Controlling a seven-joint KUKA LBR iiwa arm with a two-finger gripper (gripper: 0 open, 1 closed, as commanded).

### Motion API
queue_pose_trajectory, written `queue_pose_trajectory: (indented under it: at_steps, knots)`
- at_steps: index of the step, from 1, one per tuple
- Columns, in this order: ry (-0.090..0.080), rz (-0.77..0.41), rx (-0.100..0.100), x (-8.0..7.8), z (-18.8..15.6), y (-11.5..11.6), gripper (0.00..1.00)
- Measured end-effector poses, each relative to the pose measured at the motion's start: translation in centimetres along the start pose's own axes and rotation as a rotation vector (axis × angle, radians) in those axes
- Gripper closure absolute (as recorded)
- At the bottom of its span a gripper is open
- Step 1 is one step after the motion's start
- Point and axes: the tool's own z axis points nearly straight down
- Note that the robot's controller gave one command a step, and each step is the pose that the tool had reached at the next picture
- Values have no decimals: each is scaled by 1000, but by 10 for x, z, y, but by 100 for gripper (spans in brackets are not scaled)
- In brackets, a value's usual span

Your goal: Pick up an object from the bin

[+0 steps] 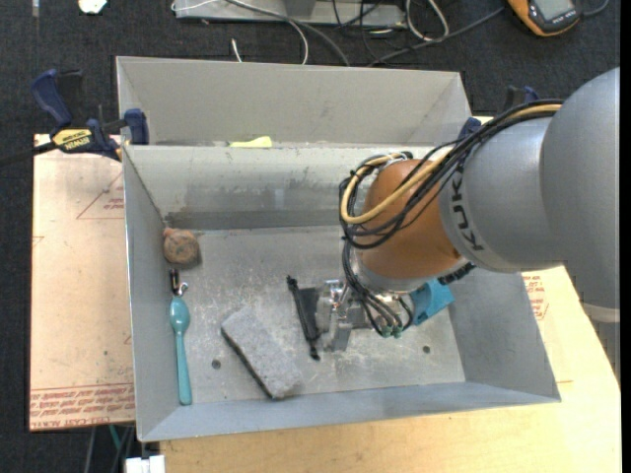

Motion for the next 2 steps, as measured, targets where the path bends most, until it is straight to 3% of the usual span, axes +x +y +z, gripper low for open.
queue_pose_trajectory:
  at_steps: [1, 2]
  knots:
    - [3, -47, 0, -2, -60, -2, 100]
    - [-6, -308, 0, 7, -64, -10, 100]
